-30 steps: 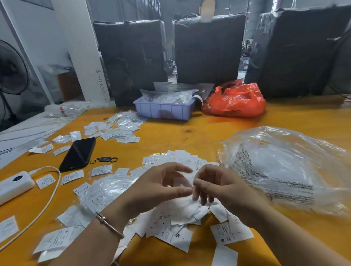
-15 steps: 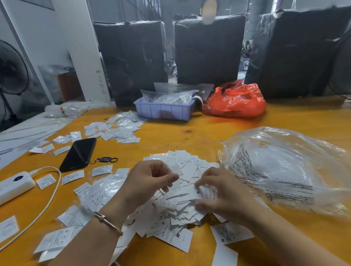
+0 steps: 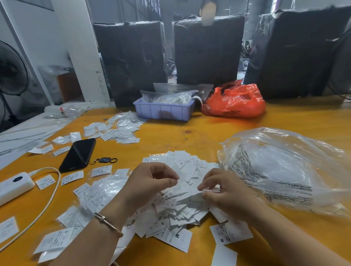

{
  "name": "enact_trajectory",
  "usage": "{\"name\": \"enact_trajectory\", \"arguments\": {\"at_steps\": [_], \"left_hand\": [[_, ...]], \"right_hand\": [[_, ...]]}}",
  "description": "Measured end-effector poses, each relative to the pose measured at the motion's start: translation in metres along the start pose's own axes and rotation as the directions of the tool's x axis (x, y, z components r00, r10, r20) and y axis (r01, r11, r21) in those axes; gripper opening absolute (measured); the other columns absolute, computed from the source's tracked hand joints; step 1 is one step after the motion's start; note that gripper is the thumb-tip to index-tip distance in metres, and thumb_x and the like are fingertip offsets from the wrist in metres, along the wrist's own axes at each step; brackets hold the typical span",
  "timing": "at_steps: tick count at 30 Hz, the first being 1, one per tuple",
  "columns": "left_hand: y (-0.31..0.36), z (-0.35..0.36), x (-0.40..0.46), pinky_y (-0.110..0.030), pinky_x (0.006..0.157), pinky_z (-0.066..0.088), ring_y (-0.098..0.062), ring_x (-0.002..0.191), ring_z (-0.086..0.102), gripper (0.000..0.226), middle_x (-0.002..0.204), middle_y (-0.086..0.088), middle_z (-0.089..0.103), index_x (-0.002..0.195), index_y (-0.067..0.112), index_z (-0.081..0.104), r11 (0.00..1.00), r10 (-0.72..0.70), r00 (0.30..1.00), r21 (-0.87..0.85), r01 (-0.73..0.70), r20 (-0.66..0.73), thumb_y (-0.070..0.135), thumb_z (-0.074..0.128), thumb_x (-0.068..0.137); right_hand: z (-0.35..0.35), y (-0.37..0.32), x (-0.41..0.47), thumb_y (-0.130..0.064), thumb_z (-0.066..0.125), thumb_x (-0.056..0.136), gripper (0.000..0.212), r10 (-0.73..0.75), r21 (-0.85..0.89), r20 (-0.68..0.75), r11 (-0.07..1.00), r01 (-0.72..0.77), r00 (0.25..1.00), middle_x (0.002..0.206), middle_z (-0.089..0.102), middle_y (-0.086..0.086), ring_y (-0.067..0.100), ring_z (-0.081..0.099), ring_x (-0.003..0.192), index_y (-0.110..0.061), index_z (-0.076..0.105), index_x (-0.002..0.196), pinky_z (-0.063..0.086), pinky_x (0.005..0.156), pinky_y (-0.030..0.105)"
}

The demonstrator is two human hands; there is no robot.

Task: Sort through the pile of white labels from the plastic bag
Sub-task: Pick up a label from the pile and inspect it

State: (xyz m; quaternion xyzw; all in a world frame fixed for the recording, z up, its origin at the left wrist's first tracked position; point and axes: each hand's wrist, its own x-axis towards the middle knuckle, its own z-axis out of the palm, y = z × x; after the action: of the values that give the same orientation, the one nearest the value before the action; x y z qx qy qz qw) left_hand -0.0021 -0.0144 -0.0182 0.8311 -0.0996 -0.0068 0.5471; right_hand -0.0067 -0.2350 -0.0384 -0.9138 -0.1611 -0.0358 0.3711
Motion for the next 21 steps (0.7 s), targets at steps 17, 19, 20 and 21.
{"name": "enact_trajectory", "arguments": {"at_steps": [17, 19, 20, 21], "left_hand": [[0.007, -0.002, -0.002, -0.024, 0.066, 0.053, -0.022, 0.077, 0.073, 0.020, 0.086, -0.013, 0.076, 0.082, 0.005, 0.065, 0.966, -0.008, 0.999, -0.258, 0.021, 0.050, 0.006, 0.082, 0.073], [0.008, -0.001, -0.002, -0.025, 0.068, 0.055, -0.024, 0.081, 0.073, 0.030, 0.089, -0.015, 0.076, 0.082, 0.006, 0.060, 0.934, -0.030, 0.996, -0.353, 0.056, 0.079, 0.004, 0.084, 0.065], [0.009, 0.000, -0.002, -0.026, 0.068, 0.055, -0.025, 0.081, 0.073, 0.030, 0.087, -0.014, 0.075, 0.083, 0.007, 0.060, 0.917, -0.033, 0.995, -0.394, 0.066, 0.090, 0.002, 0.082, 0.063], [0.009, 0.000, -0.002, -0.027, 0.067, 0.056, -0.025, 0.080, 0.073, 0.030, 0.084, -0.014, 0.074, 0.084, 0.007, 0.061, 0.898, -0.035, 0.994, -0.433, 0.076, 0.102, 0.001, 0.080, 0.062]], "right_hand": [[-0.012, -0.011, -0.001, 0.004, 0.049, 0.087, 0.036, 0.174, 0.591, -0.122, 0.804, -0.069, 0.977, 0.083, 0.075, -0.006, 0.005, 0.064, 0.073, -0.018, 0.078, 0.083, 0.050, 0.062, 0.014], [-0.010, -0.013, -0.002, -0.005, 0.058, 0.087, 0.025, 0.146, 0.585, -0.090, 0.808, -0.066, 0.985, 0.083, 0.075, -0.007, 0.003, 0.064, 0.071, -0.019, 0.078, 0.084, 0.049, 0.061, 0.015], [-0.009, -0.014, -0.003, -0.007, 0.063, 0.086, 0.020, 0.132, 0.576, -0.094, 0.816, -0.054, 0.987, 0.083, 0.075, -0.007, 0.002, 0.064, 0.071, -0.020, 0.078, 0.084, 0.048, 0.060, 0.014], [-0.008, -0.015, -0.004, -0.005, 0.066, 0.084, 0.019, 0.118, 0.568, -0.105, 0.822, -0.038, 0.987, 0.083, 0.075, -0.007, 0.001, 0.065, 0.072, -0.021, 0.078, 0.085, 0.048, 0.061, 0.014]]}}
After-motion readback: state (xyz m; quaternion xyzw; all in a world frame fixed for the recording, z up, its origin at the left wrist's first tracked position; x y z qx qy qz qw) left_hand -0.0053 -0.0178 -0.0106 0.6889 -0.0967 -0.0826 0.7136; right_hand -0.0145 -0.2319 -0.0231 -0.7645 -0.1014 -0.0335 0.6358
